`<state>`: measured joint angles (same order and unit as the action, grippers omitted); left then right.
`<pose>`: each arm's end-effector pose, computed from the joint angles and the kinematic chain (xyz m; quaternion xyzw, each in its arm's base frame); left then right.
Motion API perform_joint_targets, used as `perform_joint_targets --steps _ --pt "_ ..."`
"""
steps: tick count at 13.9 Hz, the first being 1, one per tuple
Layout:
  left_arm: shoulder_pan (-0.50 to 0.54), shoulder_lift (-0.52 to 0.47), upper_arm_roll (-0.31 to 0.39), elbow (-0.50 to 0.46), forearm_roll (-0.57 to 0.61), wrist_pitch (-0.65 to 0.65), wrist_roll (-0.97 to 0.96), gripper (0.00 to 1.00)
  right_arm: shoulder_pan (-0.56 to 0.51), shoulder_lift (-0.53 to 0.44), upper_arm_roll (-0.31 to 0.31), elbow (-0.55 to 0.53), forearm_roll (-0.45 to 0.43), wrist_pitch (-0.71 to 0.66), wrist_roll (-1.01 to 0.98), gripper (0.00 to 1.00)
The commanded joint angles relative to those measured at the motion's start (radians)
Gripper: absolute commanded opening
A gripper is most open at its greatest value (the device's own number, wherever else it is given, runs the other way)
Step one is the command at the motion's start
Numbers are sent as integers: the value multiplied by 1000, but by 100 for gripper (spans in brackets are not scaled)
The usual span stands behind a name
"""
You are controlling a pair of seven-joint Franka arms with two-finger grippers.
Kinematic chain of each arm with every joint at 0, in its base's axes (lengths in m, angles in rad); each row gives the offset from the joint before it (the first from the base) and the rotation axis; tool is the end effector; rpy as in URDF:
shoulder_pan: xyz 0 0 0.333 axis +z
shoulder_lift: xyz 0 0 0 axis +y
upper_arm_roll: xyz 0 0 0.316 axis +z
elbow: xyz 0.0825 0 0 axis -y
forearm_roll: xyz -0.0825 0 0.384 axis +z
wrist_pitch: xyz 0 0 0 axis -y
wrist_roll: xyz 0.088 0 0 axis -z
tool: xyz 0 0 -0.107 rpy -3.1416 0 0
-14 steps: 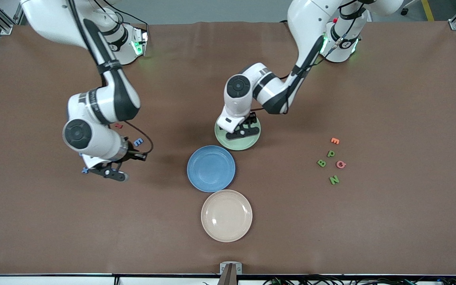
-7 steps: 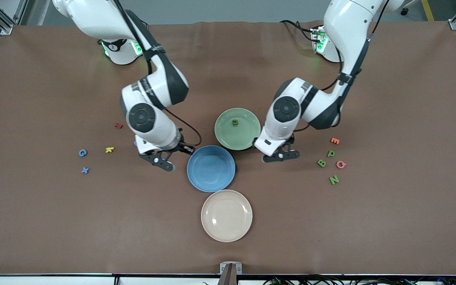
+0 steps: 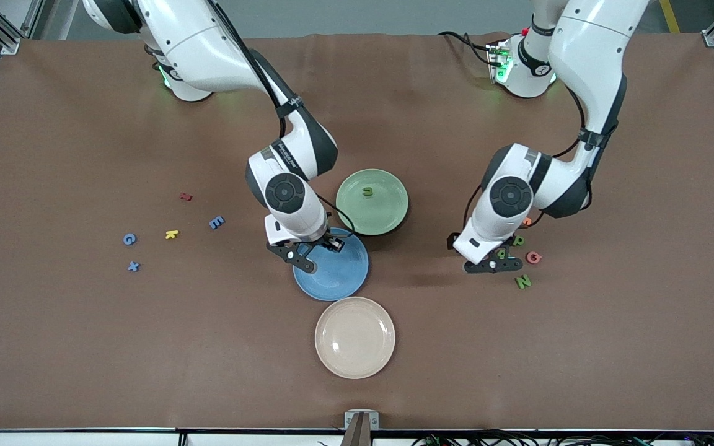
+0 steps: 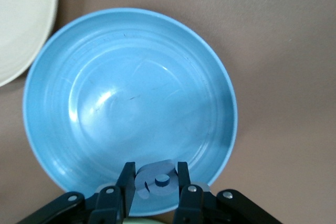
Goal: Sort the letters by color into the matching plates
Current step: 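Drop the blue a on the blue plate while the left gripper reaches the green B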
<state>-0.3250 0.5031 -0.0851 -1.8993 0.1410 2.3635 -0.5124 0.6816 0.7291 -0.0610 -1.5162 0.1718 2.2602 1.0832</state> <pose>0.5779 -0.2466 0.2326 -0.9994 -0.0049 0.0034 0.0329 0.5736 0.4242 0.2335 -0.9607 0.2737 0.0293 0.0371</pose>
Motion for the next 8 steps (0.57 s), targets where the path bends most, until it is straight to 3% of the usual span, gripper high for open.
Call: perform_joint_targets --steps 1,7,8 --pt "43 -34 -8 -70 22 59 58 99 24 70 -14 83 -38 -5 78 0" --pt "112 -8 -8 -96 40 95 143 99 33 121 -14 125 -51 -1 95 1" --pt "115 -6 -8 -95 40 98 149 99 30 121 -14 125 -51 -1 90 17"
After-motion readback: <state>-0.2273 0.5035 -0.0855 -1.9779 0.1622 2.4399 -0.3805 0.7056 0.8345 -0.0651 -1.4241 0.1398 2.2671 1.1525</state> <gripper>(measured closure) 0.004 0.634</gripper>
